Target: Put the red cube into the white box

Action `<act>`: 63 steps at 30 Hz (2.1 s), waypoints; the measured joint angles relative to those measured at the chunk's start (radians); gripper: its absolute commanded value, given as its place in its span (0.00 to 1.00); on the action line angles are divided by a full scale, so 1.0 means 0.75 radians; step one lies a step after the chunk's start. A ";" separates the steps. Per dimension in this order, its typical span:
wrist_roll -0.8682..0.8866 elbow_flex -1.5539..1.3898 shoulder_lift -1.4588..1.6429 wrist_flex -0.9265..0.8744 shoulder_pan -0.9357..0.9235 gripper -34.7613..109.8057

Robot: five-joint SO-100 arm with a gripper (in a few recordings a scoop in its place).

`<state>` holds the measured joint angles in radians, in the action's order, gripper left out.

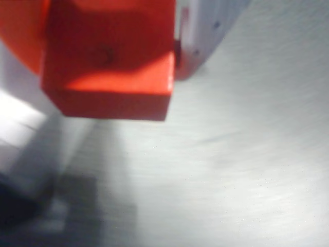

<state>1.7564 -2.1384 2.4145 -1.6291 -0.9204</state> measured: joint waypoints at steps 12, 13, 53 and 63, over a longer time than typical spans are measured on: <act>-0.151 -0.018 0.000 -0.078 -0.395 0.24; -0.151 -0.025 0.000 -0.078 -0.403 0.24; -0.517 0.018 -0.027 0.491 0.440 0.24; -0.565 -0.117 0.053 0.607 1.059 0.24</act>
<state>1.3330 -2.2258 2.4544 -1.1735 -0.1258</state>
